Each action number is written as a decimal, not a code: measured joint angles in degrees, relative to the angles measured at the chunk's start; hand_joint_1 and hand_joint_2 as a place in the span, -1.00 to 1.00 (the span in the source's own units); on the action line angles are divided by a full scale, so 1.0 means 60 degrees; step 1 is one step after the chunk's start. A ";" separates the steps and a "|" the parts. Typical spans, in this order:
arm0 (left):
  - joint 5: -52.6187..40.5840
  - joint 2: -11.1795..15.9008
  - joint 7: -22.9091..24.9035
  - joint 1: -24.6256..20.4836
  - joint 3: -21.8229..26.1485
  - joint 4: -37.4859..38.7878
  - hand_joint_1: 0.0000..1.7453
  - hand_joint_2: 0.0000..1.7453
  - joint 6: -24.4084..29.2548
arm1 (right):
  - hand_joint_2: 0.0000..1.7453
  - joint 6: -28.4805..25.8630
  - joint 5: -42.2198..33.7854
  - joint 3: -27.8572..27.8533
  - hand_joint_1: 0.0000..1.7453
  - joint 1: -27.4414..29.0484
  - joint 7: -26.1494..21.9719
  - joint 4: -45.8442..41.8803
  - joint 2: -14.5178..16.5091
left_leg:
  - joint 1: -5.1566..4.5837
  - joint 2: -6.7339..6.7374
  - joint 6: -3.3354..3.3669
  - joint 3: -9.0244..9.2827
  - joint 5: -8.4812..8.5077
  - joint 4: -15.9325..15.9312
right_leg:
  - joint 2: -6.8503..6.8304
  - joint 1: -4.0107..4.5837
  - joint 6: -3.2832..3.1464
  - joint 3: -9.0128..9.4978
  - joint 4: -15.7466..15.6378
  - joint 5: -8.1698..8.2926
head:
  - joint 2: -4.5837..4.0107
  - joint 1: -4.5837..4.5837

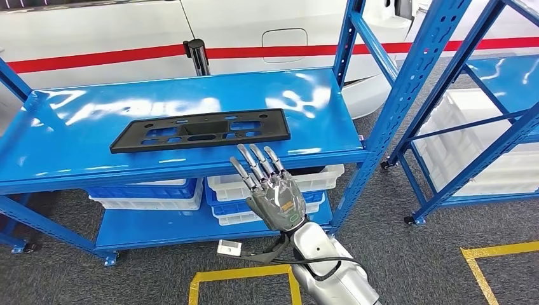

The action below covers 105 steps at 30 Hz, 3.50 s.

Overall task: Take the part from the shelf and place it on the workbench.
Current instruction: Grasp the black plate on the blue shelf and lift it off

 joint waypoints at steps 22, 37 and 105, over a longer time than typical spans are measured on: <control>-0.0129 0.0013 0.0087 -0.0133 -0.0114 -0.0044 -1.00 -1.00 0.0010 | 1.00 0.0132 -0.0160 0.0014 -1.00 -0.0191 -0.0109 0.0093 0.0029 | 0.0010 -0.0045 -0.0220 0.0880 -0.0757 -0.0040 | -0.0164 -0.0090 0.0006 -0.0507 -0.0121 0.0511 | 0.0004 0.0021; -0.0133 0.0011 0.0064 -0.0126 -0.0127 -0.0044 -1.00 -1.00 0.0036 | 1.00 0.0110 -0.0384 0.0260 -1.00 -0.0428 -0.0188 0.0643 0.0220 | 0.0102 -0.0019 -0.0002 0.0568 0.0177 -0.0695 | -0.0154 -0.0054 0.0389 -0.0149 0.0396 -0.0402 | 0.0002 0.0010; -0.3419 -0.0060 0.1371 -0.0425 -0.2522 -0.0047 -1.00 -1.00 0.1904 | 1.00 0.0482 -0.0631 0.2623 -0.98 -0.4648 0.2891 0.8789 0.2826 | -0.0030 -0.0019 -0.0172 0.1303 -0.0382 -0.0867 | -0.0145 -0.0036 0.0171 -0.0673 0.0013 0.0584 | 0.0004 0.0023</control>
